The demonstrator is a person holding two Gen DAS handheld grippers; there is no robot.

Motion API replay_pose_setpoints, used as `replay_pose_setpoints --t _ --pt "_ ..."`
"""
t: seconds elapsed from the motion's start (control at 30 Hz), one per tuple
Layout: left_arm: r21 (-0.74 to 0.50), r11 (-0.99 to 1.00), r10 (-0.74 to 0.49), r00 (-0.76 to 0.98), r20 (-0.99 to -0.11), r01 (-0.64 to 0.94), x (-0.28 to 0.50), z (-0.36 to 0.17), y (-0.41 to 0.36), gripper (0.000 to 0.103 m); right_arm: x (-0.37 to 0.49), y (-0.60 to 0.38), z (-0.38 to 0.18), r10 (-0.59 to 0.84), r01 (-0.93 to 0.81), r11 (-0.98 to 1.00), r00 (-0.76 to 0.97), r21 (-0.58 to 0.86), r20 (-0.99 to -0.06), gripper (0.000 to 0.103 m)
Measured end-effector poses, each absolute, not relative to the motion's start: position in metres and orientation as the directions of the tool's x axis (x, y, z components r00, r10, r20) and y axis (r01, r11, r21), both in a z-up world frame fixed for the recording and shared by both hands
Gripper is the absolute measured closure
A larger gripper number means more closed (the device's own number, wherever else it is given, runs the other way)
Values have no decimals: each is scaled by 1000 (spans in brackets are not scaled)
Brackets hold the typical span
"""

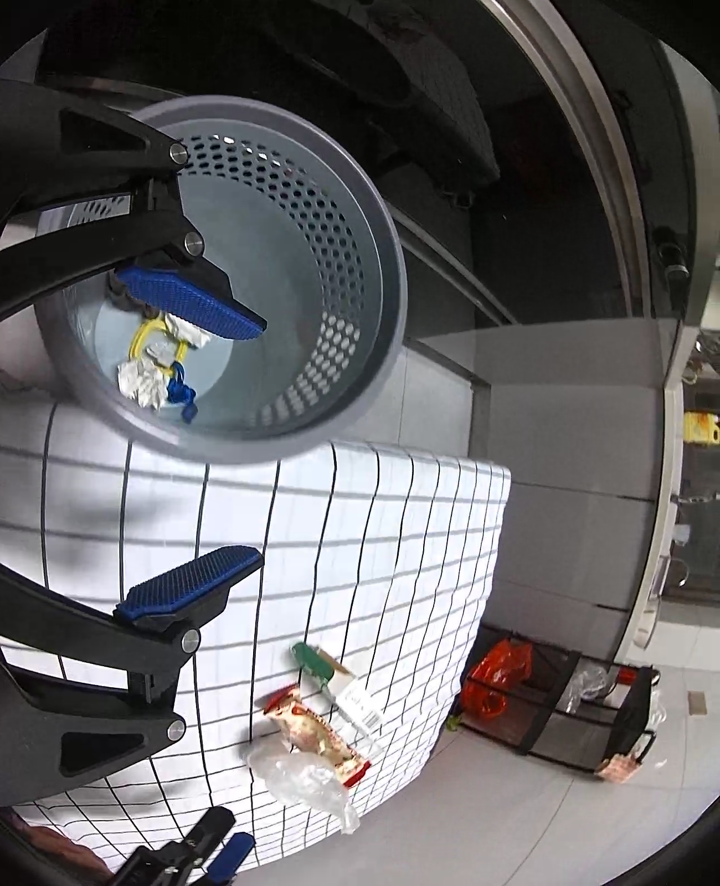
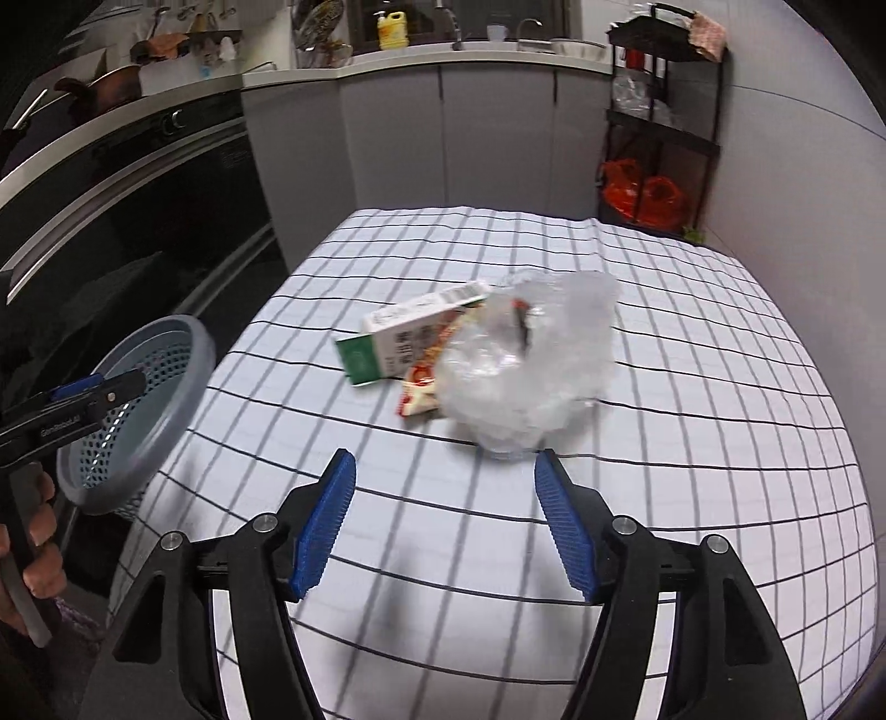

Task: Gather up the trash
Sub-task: 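Move both tools back over the table toward the plastic bag and wrapper, then grasp the clear plastic bag with the right tool and lift it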

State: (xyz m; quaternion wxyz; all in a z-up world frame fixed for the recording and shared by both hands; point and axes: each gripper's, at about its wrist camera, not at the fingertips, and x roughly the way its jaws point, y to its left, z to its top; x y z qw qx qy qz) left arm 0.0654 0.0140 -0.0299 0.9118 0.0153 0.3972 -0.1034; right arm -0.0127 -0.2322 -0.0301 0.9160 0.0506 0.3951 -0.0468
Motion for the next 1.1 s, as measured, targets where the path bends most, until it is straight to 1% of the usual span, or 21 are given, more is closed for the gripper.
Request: replay_pose_setpoints --t 0.1,0.17,0.27,0.33,0.47,0.5,0.83,0.93,1.1 --pt "-44 974 -184 666 -723 222 62 -31 -1 26 -14 -246 -32 -52 139 988 683 60 -728 35" --pt "-32 972 -185 667 -721 234 61 -33 -12 24 -10 -249 -34 -67 132 991 674 32 -736 35" --pt "-24 968 -191 666 -721 252 58 -35 -23 23 -3 -253 -37 -72 118 993 668 10 -740 34" --pt "-14 964 -193 664 -723 265 58 -38 -33 22 2 -255 -39 -68 122 992 669 19 -740 29" --pt "-1 960 -193 658 -728 280 59 -43 -44 20 12 -262 -46 -49 142 988 668 62 -742 27" --pt "2 958 -194 657 -728 286 59 -44 -47 20 15 -264 -47 -47 144 987 665 67 -745 25" --pt "17 944 -212 643 -736 331 60 -53 -64 18 42 -271 -60 -57 170 983 657 74 -752 23" --pt "20 942 -212 640 -738 335 61 -54 -66 18 49 -274 -66 -41 169 982 644 89 -764 23" --pt "20 941 -214 639 -739 339 62 -55 -68 18 52 -271 -66 -37 154 984 656 86 -754 24"
